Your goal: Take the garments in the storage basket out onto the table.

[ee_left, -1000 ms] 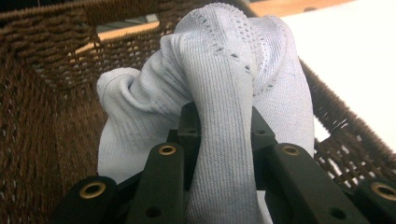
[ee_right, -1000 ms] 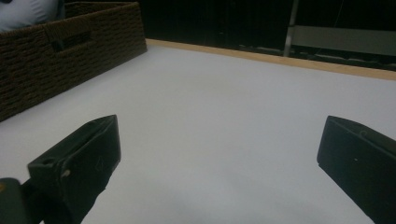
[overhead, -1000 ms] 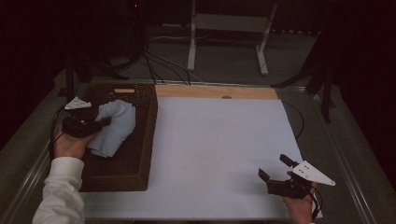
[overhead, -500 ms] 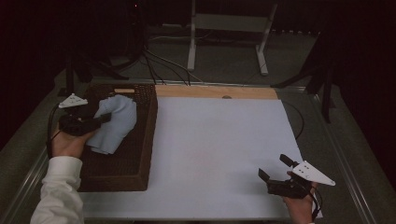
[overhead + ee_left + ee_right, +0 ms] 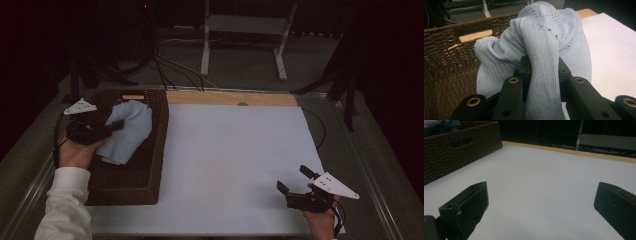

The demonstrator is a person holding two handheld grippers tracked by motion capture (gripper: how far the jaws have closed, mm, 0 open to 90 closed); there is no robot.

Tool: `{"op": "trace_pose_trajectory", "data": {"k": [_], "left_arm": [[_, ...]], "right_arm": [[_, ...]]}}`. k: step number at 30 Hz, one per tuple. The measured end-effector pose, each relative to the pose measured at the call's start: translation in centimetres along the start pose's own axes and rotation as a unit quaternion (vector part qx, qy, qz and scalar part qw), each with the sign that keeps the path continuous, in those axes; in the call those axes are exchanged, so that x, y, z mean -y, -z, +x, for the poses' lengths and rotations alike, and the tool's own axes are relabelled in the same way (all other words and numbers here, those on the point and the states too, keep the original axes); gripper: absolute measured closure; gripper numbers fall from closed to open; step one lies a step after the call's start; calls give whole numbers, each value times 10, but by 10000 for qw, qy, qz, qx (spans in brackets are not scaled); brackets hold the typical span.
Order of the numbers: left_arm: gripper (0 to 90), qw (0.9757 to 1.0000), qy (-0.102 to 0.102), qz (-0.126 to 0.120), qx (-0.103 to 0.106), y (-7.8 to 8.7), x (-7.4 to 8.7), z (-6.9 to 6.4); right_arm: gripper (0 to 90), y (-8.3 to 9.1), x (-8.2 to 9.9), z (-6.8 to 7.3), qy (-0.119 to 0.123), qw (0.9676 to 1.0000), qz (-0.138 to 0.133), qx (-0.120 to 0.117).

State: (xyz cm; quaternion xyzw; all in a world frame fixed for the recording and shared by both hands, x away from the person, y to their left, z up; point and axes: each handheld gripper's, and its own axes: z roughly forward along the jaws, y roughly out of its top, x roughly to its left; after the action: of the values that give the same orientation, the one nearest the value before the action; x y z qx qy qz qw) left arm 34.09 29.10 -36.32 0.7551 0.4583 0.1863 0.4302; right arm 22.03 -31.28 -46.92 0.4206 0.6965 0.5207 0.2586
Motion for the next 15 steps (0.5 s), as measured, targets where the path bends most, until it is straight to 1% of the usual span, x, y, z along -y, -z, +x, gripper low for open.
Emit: {"op": "trace_pose_trajectory", "data": {"k": [3, 15], "left_arm": [[749, 10000, -17, -21, 73, 0, -2, -2], [749, 9996, -127, -123, 212, 1, -12, -13]], "right_arm": [[0, 0, 0, 0, 1, 10000, -2, -4], [0, 0, 0, 0, -7, 10000, -7, -9]]}}
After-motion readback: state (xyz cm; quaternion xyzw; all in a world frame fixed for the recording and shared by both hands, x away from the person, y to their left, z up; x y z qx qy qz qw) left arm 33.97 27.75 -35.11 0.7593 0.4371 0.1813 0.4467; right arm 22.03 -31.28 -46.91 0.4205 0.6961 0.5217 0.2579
